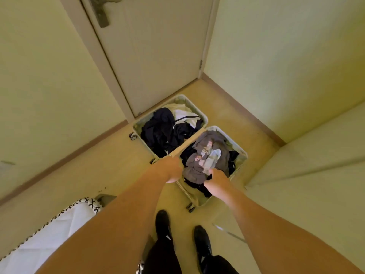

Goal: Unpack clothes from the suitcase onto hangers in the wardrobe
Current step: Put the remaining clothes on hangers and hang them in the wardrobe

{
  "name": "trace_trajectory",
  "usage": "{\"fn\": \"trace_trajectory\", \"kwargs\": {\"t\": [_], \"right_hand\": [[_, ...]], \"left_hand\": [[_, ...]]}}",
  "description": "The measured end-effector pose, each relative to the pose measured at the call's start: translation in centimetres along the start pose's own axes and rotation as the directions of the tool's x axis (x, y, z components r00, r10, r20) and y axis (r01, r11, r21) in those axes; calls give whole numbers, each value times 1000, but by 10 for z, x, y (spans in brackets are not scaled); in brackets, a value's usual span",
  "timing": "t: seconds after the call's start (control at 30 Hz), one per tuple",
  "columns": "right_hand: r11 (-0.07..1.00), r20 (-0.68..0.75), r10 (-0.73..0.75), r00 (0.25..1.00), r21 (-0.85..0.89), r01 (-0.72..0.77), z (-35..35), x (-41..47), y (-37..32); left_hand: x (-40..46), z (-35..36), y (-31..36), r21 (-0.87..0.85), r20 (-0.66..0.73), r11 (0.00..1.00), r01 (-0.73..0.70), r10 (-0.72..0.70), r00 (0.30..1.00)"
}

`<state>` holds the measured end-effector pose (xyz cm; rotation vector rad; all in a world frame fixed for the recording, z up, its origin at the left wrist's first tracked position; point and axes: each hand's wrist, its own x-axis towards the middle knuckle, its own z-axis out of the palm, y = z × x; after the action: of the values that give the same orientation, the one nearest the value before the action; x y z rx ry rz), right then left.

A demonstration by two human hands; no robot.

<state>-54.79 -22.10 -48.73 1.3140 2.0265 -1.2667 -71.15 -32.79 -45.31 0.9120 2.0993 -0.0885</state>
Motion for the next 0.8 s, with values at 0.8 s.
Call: {"fn": "trace_trajectory", "kwargs": {"t": [0.8], "right_hand": [[972,-372,213,903,172,-158,53,582,249]], "left_hand": [[604,259,3,-369,71,930,-1,29,997]]}}
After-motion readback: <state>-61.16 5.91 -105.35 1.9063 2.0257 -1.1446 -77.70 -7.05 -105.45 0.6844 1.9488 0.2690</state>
